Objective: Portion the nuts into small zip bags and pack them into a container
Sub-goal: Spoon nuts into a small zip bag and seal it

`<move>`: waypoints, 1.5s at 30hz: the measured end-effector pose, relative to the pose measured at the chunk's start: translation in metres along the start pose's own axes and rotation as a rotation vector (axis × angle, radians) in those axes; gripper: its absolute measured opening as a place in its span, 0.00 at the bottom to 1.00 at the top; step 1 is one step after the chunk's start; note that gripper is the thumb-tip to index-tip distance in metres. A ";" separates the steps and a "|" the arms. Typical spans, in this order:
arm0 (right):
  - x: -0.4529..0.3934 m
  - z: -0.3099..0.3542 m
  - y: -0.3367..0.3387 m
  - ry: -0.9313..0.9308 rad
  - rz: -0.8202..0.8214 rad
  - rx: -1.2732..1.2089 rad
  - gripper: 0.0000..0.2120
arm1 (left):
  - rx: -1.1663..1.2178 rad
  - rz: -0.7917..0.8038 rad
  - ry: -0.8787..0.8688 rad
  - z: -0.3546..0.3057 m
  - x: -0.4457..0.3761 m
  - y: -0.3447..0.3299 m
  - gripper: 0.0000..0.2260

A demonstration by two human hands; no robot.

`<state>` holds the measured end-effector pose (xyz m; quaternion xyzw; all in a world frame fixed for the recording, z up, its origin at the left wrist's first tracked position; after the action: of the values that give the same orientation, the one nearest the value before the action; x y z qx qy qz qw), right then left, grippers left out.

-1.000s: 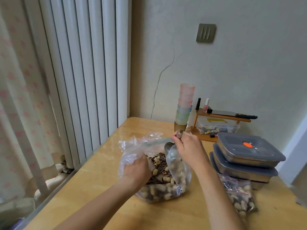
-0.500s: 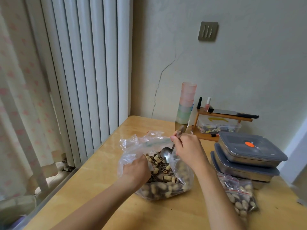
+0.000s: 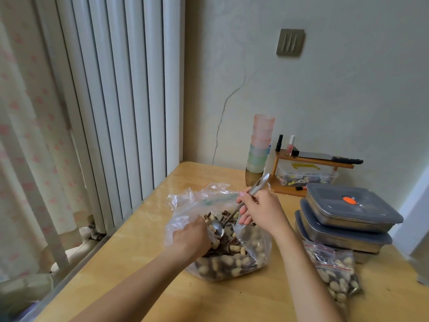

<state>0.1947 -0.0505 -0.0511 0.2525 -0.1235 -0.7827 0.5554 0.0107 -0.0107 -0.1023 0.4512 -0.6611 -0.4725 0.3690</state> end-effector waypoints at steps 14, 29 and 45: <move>-0.002 -0.031 0.010 -0.337 -0.168 -0.293 0.15 | 0.118 -0.004 -0.026 0.005 -0.009 -0.004 0.15; -0.003 -0.021 0.030 -0.290 -0.278 -0.138 0.15 | 0.226 0.009 -0.002 0.008 -0.017 -0.011 0.21; 0.002 0.009 0.030 -0.128 -0.253 -0.034 0.16 | 0.307 -0.006 -0.182 -0.005 -0.027 -0.016 0.27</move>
<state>0.2138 -0.0635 -0.0302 0.2062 -0.1127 -0.8630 0.4473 0.0284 0.0109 -0.1180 0.4594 -0.7550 -0.4058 0.2330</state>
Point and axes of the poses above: each hand's wrist, its own x-axis away from the middle knuckle, its own y-axis out of the back of the hand, z = x × y, the point moved 1 cm from there along -x, towards the middle knuckle, and after that the axes turned 4 degrees about -x, right-handed, at the moved point
